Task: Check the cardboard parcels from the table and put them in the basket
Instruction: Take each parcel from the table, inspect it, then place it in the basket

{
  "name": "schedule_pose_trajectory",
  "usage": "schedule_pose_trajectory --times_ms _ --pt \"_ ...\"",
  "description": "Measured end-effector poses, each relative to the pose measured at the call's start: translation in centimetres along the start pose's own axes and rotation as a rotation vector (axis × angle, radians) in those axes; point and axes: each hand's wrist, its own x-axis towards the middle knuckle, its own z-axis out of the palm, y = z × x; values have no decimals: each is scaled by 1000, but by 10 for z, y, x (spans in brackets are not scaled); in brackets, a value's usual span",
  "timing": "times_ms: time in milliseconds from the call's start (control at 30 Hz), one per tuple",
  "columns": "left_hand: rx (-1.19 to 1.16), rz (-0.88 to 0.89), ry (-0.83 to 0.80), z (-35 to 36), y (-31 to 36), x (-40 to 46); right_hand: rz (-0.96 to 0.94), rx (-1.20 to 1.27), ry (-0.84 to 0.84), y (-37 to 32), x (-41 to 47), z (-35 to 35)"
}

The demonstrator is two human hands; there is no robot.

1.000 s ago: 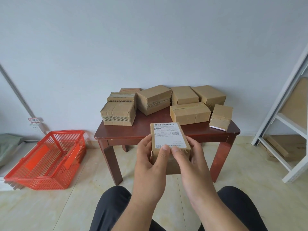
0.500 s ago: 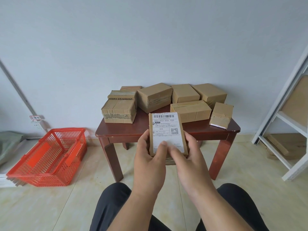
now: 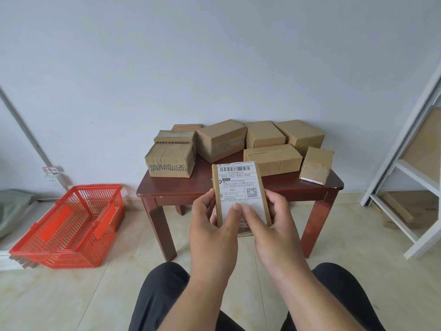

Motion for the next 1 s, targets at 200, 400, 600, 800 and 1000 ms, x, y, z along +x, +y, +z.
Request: schedule_pose_trajectory --times_ms 200,400,600,800,1000 --pt "11 30 7 1 -2 1 -1 3 11 3 -2 -1" --pt "3 49 -5 1 -7 -2 -2 -5 38 4 2 -1" --pt "92 78 50 -3 -8 12 4 42 24 7 -4 2" --pt "114 94 47 -2 -11 3 -10 -3 58 4 3 -1" --pt "11 -20 -6 -2 -6 4 -40 -16 21 1 0 -2"
